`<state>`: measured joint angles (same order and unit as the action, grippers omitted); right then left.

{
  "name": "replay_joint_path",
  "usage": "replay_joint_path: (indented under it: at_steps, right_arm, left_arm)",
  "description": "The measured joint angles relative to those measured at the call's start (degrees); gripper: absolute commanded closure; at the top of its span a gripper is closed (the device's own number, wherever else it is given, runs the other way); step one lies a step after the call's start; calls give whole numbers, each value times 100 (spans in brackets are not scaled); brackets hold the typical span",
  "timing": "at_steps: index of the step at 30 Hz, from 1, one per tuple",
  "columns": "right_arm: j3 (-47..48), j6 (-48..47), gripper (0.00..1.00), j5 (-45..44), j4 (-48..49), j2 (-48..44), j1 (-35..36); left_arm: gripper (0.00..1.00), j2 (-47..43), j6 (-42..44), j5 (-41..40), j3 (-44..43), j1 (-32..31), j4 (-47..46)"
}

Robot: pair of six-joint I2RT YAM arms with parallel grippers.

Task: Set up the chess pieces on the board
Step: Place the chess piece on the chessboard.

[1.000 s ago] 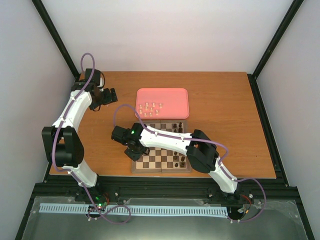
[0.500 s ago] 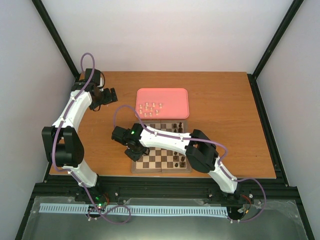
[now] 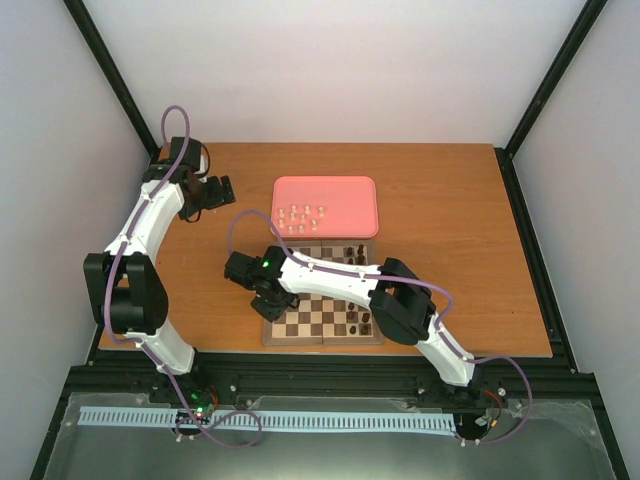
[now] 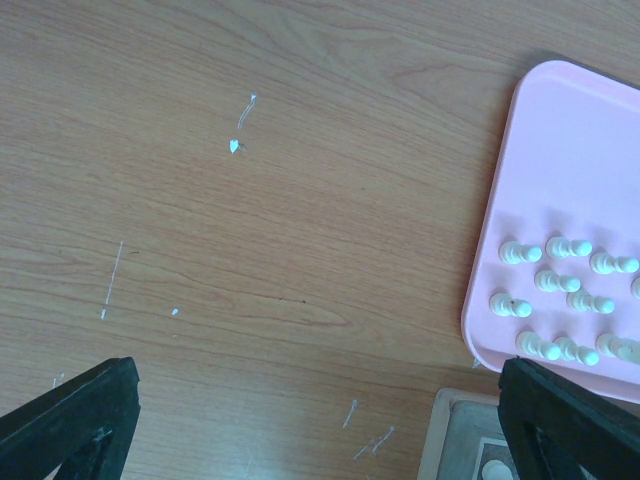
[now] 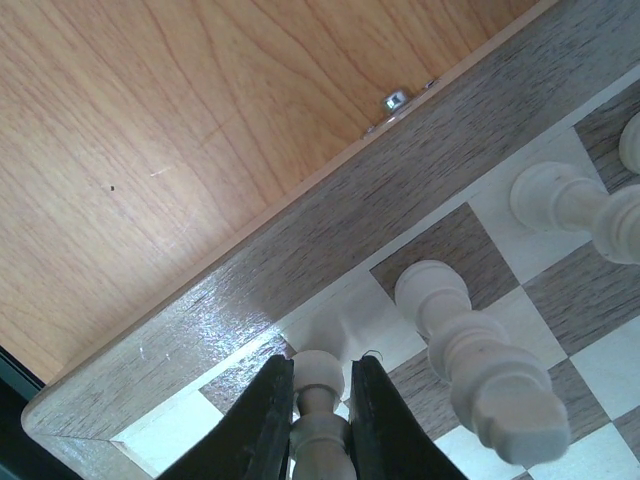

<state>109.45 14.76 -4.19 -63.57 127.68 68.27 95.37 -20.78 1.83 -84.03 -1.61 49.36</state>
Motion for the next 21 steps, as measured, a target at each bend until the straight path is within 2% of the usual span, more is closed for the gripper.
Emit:
replay_joint_path:
  at_steps: [21]
  right_arm:
    - [33,-146,90,-59,-9,94,-15]
  left_arm:
    - [0,0,0,-13,0,0,-4]
